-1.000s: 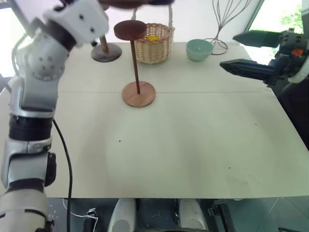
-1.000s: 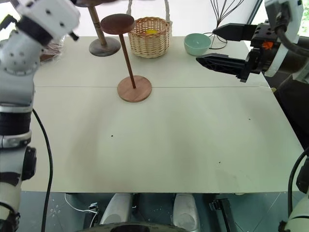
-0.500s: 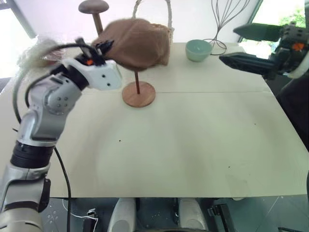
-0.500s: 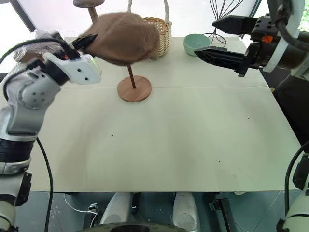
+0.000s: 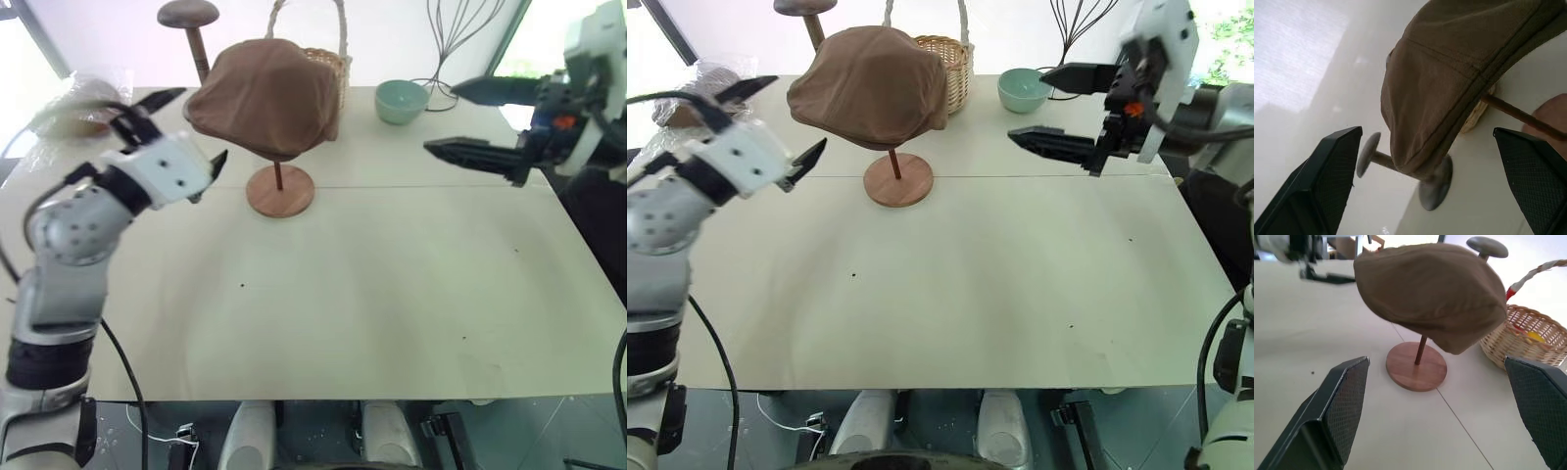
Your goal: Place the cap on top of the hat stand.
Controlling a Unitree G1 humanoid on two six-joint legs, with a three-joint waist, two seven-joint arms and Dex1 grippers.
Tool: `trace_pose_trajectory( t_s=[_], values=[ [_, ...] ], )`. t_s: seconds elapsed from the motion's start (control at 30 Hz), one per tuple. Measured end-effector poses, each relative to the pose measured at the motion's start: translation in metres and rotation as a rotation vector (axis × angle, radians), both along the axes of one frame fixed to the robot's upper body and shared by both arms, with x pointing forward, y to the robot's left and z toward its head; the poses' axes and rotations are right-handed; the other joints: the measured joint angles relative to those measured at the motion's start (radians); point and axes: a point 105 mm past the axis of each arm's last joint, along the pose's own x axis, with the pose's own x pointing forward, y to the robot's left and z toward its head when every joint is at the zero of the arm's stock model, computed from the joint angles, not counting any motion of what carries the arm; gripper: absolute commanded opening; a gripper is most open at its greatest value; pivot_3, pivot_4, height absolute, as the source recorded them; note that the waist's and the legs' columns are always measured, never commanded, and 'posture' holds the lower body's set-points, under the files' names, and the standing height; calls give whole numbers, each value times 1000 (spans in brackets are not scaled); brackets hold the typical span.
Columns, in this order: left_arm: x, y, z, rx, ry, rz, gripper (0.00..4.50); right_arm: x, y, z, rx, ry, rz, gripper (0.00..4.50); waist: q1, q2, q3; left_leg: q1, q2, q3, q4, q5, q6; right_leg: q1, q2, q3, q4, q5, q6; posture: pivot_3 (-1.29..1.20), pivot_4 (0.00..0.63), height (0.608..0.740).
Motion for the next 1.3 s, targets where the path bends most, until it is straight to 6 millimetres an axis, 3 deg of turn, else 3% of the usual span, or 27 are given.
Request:
trace_pose_trajectory(
  t_s=[0.1, 0.23, 0.3, 0.43, 0.57, 0.7, 0.8, 1.17, 1.27, 1.3],
  values=[
    [-15, 10, 2, -114, 183, -99, 4464, -3, 6, -3, -41, -36, 15, 4500, -1, 0, 0, 0, 0, 0, 0, 0, 0, 0, 0, 0, 0, -1, -2, 0, 150, 728],
    [-38, 37, -4, -306, 621, -205, 4464, -7, 24, -15, -115, -95, 47, 4500, -8, 0, 0, 1, 1, -1, 0, 0, 0, 0, 1, 0, 1, -2, -3, 0, 150, 728],
    [-48, 47, 9, -396, 758, -268, 4464, -9, 41, -23, -127, -129, 75, 4500, -8, 1, 1, 1, 1, 0, 0, 0, 0, 0, 1, 0, 1, -4, 0, 0, 150, 728],
    [-69, 64, 50, -484, 886, -382, 4464, -3, 76, -38, -109, -204, 72, 4500, -8, 1, 1, 1, 1, 1, 0, 0, 0, 0, 0, 0, 0, -3, 0, 0, 150, 728],
    [-71, 72, 44, -429, 1028, -396, 4464, 19, 98, -45, -26, -268, -49, 4500, -4, 1, 1, 1, 1, 1, -2, 0, 0, -3, 1, 0, 1, -1, -5, 0, 150, 728],
    [-62, 78, 34, -403, 1098, -410, 4464, 31, 124, -61, -57, -365, -70, 4500, -4, 0, 1, -4, 1, 2, -2, 0, 0, -6, 1, 0, 1, -1, -4, 0, 150, 728],
    [-58, 77, 39, -374, 1089, -419, 4464, 41, 139, -66, -59, -434, -89, 4500, -8, -2, 1, -6, 1, 2, -2, 0, 0, -8, 1, 0, 1, -1, -4, 0, 150, 728],
    [-51, 74, 44, -314, 1089, -425, 4464, 47, 177, -68, -100, -684, -76, 4500, -10, -2, 1, -6, 13, 1, -3, 1, 0, -10, 14, 1, 2, 0, -5, 0, 150, 728],
    [-50, 74, 42, -314, 1093, -418, 4500, 52, 178, -67, -121, -776, -109, 3653, -10, -2, 1, -4, 16, 1, -4, 1, 0, -12, 18, 1, 3, 0, -8, 0, 150, 728],
    [-49, 74, 42, -316, 1092, -420, 4500, 53, 178, -65, -126, -809, -117, 3174, -10, -2, 1, -4, 17, 1, -4, 1, -1, -12, 18, 1, 4, -1, -8, 0, 150, 728]
  ],
)
